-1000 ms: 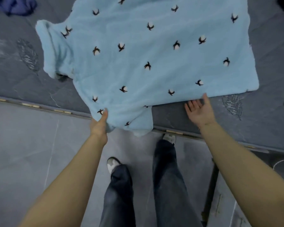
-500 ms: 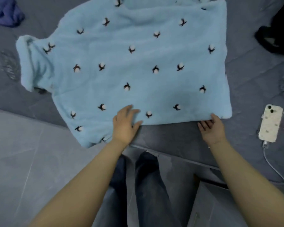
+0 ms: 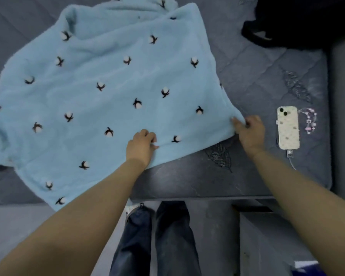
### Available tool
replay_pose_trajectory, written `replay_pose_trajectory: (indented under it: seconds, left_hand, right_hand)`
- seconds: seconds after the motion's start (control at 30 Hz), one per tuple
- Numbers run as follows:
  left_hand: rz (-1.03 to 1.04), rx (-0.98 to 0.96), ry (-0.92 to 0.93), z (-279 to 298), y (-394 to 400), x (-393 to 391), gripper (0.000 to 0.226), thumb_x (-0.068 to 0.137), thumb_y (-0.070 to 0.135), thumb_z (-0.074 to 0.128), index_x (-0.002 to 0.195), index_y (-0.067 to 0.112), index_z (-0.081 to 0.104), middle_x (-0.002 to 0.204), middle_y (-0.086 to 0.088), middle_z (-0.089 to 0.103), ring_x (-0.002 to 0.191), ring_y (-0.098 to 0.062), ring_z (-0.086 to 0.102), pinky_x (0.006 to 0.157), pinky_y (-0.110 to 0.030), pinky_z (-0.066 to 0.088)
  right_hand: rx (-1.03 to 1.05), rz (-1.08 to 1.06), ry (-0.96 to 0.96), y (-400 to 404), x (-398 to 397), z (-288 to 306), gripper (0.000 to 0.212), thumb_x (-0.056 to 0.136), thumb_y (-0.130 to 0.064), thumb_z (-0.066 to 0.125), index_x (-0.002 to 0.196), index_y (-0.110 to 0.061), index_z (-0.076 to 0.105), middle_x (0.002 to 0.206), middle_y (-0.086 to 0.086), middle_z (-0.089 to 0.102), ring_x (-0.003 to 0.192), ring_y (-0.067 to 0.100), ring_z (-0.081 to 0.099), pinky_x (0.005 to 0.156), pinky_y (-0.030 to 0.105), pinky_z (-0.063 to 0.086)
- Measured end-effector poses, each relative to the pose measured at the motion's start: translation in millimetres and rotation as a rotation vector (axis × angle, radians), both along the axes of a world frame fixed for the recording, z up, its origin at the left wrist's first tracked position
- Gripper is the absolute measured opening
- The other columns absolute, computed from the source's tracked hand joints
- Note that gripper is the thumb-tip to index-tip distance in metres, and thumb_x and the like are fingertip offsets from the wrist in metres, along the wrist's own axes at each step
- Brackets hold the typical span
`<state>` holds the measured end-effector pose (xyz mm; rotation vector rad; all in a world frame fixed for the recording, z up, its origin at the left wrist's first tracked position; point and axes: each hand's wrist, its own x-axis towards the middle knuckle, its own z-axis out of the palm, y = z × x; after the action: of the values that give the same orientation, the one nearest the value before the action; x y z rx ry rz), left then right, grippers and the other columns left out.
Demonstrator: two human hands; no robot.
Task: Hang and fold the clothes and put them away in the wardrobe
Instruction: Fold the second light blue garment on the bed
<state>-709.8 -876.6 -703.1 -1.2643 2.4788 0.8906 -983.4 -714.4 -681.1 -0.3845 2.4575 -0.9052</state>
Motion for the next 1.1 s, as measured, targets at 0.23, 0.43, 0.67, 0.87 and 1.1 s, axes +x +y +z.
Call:
replay_pose_trajectory:
  seconds: [0.23,0.43,0.67,0.87,1.1]
  left_hand:
    - [0.204,-0.065,0.436,29.9,-47.8,3.7,0.015,0.086,0.023,0.071,0.083,0.023,0.056,0.085,0.004,0.054,0.074,-0.006,0.047,0.064,-0.009,0.035]
    - [0.034,-0.03,0.044,-3.7,-26.9,10.1,0.037,0.078,0.0,0.067,0.113,0.007,0.061,0.132,-0.015,0.045,0.122,-0.033,0.043,0.097,-0.036,0.033]
    - [0.58,0.074,0.359,24.2,15.9,69.1,0.03,0.083,0.008,0.074,0.111,0.013,0.067,0.137,-0.004,0.049,0.13,-0.016,0.043,0.11,-0.027,0.031]
    - [1.777,-0.073,0.042,24.8,25.7,157.6,0.085,0.078,0.036,0.08,0.145,0.012,0.033,0.147,-0.016,0.034,0.134,-0.032,0.037,0.107,-0.038,0.033]
    - [1.618,0.27,0.01,0.3,39.0,229.8,0.057,0.094,0.048,0.056,0.127,0.001,0.055,0.131,-0.02,0.058,0.116,-0.036,0.056,0.097,-0.044,0.047]
  right_hand:
    - [-0.254,-0.083,-0.31,-48.9,-41.5,18.7,0.022,0.091,-0.026,0.067,0.082,-0.007,0.059,0.07,0.005,0.054,0.061,0.009,0.049,0.061,0.028,0.045]
    - [0.099,-0.153,-0.263,-39.8,-20.7,-14.5,0.044,0.088,-0.035,0.07,0.111,0.0,0.059,0.108,0.013,0.065,0.091,0.021,0.063,0.079,0.037,0.055]
    - [-0.215,-0.811,-0.757,-20.9,92.3,-13.0,0.04,0.087,-0.037,0.071,0.118,-0.016,0.056,0.127,0.005,0.058,0.107,0.017,0.058,0.082,0.03,0.054]
    - [-0.375,-0.616,-0.937,-59.0,150.2,-15.0,0.049,0.092,-0.037,0.063,0.136,-0.017,0.052,0.131,0.006,0.059,0.116,0.021,0.059,0.087,0.034,0.055]
    - [-0.494,-0.598,-0.574,-83.1,142.8,3.4,0.045,0.087,-0.035,0.072,0.128,-0.022,0.058,0.129,-0.005,0.062,0.114,0.012,0.061,0.099,0.032,0.051]
